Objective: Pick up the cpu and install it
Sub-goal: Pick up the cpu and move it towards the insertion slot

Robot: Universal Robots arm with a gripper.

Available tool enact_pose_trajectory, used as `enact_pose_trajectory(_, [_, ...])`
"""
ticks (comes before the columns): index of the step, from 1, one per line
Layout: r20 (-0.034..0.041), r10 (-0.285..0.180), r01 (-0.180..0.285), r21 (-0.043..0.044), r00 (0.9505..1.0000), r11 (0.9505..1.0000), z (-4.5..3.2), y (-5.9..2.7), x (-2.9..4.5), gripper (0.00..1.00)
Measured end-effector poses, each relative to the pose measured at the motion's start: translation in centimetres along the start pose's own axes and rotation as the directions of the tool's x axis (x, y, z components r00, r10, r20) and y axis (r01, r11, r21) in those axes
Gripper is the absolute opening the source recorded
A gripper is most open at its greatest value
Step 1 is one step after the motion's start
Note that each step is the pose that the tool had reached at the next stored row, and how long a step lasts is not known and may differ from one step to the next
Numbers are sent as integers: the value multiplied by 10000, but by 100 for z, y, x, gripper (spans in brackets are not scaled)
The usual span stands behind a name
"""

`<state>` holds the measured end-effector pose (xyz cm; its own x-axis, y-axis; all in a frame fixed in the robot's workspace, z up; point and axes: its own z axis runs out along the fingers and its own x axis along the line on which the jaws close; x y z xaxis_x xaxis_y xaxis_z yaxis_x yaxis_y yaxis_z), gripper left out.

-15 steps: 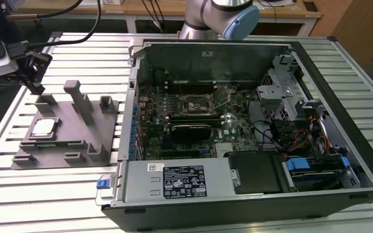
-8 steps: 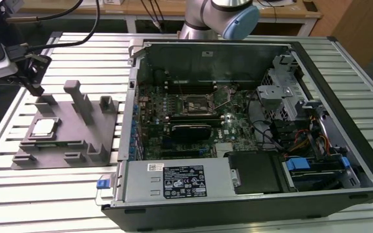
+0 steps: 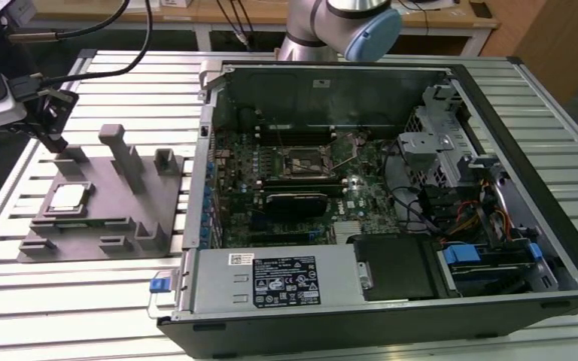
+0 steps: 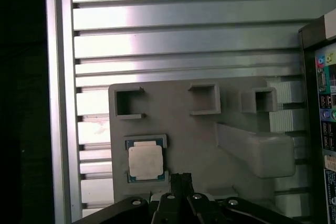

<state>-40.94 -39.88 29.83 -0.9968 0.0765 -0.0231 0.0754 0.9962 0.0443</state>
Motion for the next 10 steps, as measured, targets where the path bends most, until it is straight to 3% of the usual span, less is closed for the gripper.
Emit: enact_pose_trajectory(10, [0, -1, 1, 1, 10000, 10000, 69, -9, 68, 11])
